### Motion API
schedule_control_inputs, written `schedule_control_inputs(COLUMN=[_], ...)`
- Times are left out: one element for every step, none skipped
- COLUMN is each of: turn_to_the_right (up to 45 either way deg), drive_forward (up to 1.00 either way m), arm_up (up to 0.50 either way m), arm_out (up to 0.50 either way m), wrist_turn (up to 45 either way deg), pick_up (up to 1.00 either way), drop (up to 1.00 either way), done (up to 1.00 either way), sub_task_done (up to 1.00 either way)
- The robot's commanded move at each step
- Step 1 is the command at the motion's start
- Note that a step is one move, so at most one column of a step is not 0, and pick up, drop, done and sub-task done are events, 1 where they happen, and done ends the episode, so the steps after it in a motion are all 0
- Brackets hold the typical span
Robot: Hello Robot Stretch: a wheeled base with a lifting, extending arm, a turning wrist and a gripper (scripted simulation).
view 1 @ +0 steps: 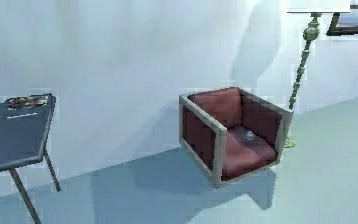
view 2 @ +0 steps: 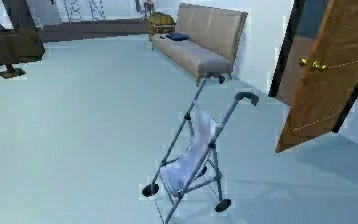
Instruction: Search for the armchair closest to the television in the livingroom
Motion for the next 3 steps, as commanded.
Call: schedule_control_inputs(turn_to_the_right=[0.0, 42.0, 0.0], drive_forward=[0.05, 0.00, 0.40], arm_up=[0.00, 0.00, 0.00], arm_out=[0.00, 0.00, 0.00], wrist_turn=[0.0, 0.0, 0.0], pick_up=[0.00, 0.00, 0.00], drop=[0.00, 0.00, 0.00], done=[0.00, 0.00, 0.00], sub_task_done=[0.00, 0.00, 0.00])
